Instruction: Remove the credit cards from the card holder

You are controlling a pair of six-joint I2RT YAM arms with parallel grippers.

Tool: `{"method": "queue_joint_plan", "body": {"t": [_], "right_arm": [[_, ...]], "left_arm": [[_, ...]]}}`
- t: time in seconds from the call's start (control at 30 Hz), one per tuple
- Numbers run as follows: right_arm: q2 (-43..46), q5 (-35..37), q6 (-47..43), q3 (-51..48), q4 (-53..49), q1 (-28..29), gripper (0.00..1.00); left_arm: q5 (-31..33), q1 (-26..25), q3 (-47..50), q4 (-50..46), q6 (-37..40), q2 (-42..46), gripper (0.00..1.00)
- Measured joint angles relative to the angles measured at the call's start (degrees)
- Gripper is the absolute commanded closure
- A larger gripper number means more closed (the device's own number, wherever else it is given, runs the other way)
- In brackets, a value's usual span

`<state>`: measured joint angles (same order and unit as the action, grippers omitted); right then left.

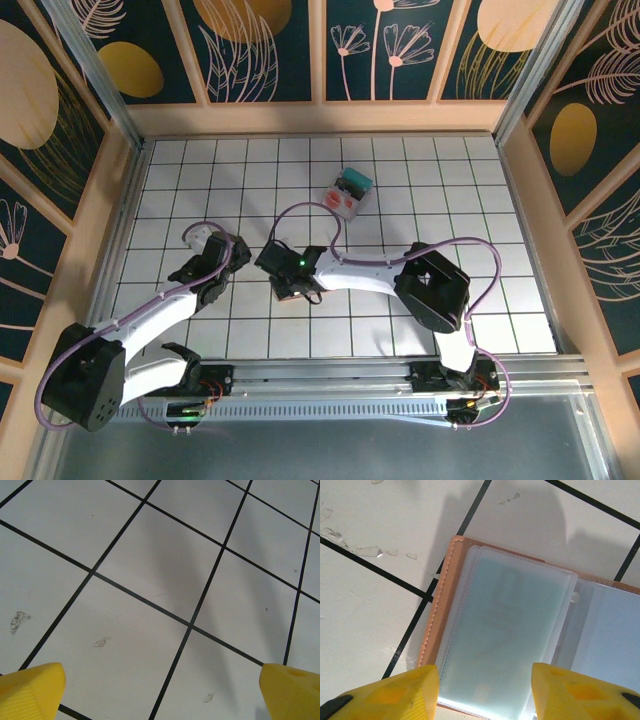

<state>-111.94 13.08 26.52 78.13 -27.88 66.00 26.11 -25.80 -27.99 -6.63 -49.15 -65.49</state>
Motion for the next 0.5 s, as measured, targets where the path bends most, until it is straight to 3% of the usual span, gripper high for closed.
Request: {"method": "queue_joint_plan", "body": {"t": [0.5], "right_arm": [[-2.5, -1.6, 0.8, -1.2, 2.0, 0.0, 0.50]], "left_arm": [[0.0, 0.0, 0.0, 0.0, 0.0, 0.0, 0.01]]}}
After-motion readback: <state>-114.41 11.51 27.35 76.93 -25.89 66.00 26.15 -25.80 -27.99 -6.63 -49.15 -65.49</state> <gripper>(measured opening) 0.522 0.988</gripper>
